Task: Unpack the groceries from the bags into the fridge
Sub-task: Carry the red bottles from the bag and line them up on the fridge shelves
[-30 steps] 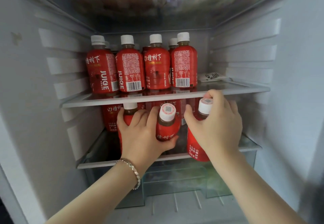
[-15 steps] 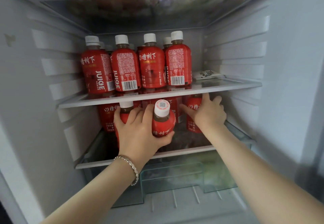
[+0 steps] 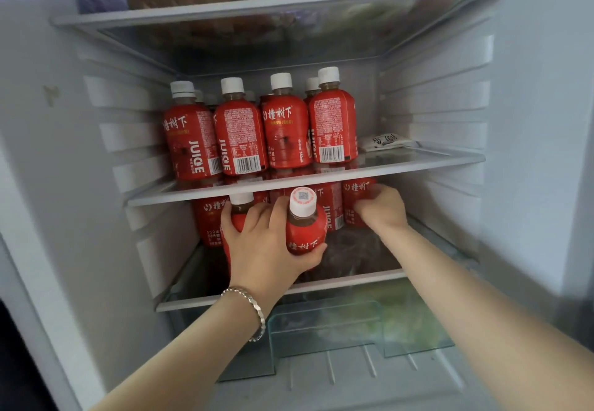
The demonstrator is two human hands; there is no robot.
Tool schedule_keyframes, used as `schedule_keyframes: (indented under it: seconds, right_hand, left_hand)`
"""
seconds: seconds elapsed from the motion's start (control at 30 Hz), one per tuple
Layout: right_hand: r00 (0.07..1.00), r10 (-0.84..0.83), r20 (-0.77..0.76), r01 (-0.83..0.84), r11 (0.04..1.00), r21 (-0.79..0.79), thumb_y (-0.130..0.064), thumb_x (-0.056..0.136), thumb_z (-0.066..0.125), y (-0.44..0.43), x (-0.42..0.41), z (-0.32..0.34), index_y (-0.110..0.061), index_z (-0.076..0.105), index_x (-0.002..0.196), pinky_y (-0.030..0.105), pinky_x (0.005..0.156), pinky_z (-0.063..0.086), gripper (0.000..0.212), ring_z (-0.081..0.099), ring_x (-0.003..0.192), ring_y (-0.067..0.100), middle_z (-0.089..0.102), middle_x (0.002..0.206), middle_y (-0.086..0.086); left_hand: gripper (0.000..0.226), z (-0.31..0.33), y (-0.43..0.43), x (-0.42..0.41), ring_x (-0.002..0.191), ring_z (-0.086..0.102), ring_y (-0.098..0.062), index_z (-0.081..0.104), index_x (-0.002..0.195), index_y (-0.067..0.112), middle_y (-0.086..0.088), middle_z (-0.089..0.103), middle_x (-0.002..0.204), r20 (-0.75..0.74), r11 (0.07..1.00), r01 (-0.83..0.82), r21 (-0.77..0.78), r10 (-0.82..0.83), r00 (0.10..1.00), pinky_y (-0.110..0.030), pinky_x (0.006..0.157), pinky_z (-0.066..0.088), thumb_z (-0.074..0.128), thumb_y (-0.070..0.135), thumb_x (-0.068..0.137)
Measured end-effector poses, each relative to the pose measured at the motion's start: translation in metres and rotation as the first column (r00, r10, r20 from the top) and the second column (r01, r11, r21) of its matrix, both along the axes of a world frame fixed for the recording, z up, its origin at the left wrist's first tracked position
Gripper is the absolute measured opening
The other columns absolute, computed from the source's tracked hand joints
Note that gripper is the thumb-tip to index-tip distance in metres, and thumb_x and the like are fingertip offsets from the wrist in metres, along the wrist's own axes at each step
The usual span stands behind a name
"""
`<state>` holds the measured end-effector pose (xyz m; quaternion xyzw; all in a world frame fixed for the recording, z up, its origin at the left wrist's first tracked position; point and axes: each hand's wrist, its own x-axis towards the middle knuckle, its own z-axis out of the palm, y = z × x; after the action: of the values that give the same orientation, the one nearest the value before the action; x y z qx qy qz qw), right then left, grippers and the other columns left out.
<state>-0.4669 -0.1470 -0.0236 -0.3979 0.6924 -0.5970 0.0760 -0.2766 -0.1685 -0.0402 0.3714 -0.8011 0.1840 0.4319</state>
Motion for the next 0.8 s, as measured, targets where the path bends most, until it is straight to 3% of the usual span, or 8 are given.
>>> schedule_keyframes:
  seconds: [0.07,0.17,0.23,0.37,0.47,0.57,0.7,0.8]
  right_hand:
    - [0.927,0.374,0.033,-0.36,0.911,-0.202,-0.004,0.085,0.059,0.024,0.028,0.006,-0.021,0.061,0.105,0.015,0.068,0.048,0.026,0.061,0.094,0.009,0.066,0.108,-0.002]
    - [0.683,0.728,-0.062,-0.731,0.678,-0.076,-0.02,0.077,0.072,0.039,0.067,0.0,-0.04,0.048,0.117,0.016,0.087,0.049,0.051,0.057,0.109,0.001,0.059,0.117,-0.015]
    - [0.764,0.626,-0.157,-0.642,0.762,-0.081,-0.03,0.069,0.081,0.031,0.078,-0.007,-0.046,0.046,0.11,0.01,0.087,0.046,0.056,0.055,0.105,-0.011,0.058,0.113,-0.022]
    - [0.94,0.318,-0.126,-0.342,0.875,-0.344,-0.031,0.077,0.074,0.028,0.085,-0.011,-0.041,0.053,0.1,0.0,0.075,0.041,0.032,0.055,0.09,-0.018,0.058,0.095,-0.028]
    - [0.946,0.278,0.166,-0.19,0.892,-0.41,-0.04,0.085,0.064,0.027,0.082,-0.022,-0.035,0.055,0.106,0.017,0.086,0.047,0.024,0.059,0.095,0.0,0.063,0.103,-0.015]
    - [0.851,0.278,0.445,-0.082,0.909,-0.41,-0.047,0.088,0.057,0.021,0.076,-0.024,-0.033,0.055,0.106,0.04,0.092,0.051,0.023,0.063,0.099,0.015,0.066,0.105,-0.005]
    - [0.95,0.23,0.213,-0.165,0.945,-0.284,-0.048,0.089,0.053,0.01,0.08,-0.009,-0.025,0.052,0.115,0.027,0.082,0.046,0.035,0.061,0.097,0.012,0.062,0.103,-0.008]
    - [0.981,0.187,0.043,-0.178,0.969,-0.171,-0.049,0.09,0.051,0.006,0.087,-0.003,-0.028,0.049,0.105,0.022,0.067,0.043,0.025,0.057,0.085,0.008,0.057,0.089,-0.014]
  left_hand:
    - [0.078,-0.001,-0.001,0.0,0.101,0.063,-0.021,0.06,0.114,0.015,0.001,0.069,0.098,-0.007,1.0,0.003,-0.012,-0.003,1.0,-0.052,0.105,0.02,0.056,0.069,0.058]
    - [0.077,0.0,-0.003,0.0,0.106,0.061,-0.02,0.058,0.118,0.014,0.002,0.07,0.101,0.021,1.0,0.013,-0.009,-0.013,1.0,-0.054,0.107,0.017,0.055,0.065,0.06]
    - [0.077,0.002,-0.003,0.001,0.117,0.053,-0.018,0.052,0.127,0.016,0.003,0.066,0.114,0.036,0.998,0.03,0.048,-0.032,0.999,-0.053,0.111,0.009,0.056,0.061,0.065]
    - [0.087,0.0,-0.008,0.013,0.127,0.043,-0.018,0.048,0.131,0.014,-0.002,0.057,0.128,0.026,0.985,0.164,0.055,-0.166,0.986,-0.049,0.113,0.003,0.059,0.065,0.061]
    - [0.086,-0.012,-0.018,0.025,0.128,0.033,-0.018,0.041,0.13,0.012,-0.006,0.047,0.134,-0.002,0.969,0.245,-0.008,-0.245,0.969,-0.051,0.11,0.016,0.056,0.065,0.063]
    - [0.084,-0.025,-0.02,0.034,0.131,0.018,-0.011,0.029,0.134,0.021,0.003,0.021,0.14,-0.235,0.951,0.306,0.054,-0.285,0.929,-0.038,0.11,0.019,0.072,0.049,0.067]
    - [0.091,-0.018,-0.016,0.042,0.12,0.039,-0.01,0.024,0.142,0.02,-0.002,0.033,0.139,-0.565,0.839,0.408,0.359,-0.152,0.811,-0.021,0.098,0.037,0.08,0.02,0.07]
    - [0.084,-0.012,-0.021,0.047,0.102,0.048,-0.004,0.028,0.141,0.022,0.008,0.046,0.118,-0.609,0.783,0.444,0.436,-0.106,0.786,-0.013,0.082,0.038,0.078,0.016,0.073]
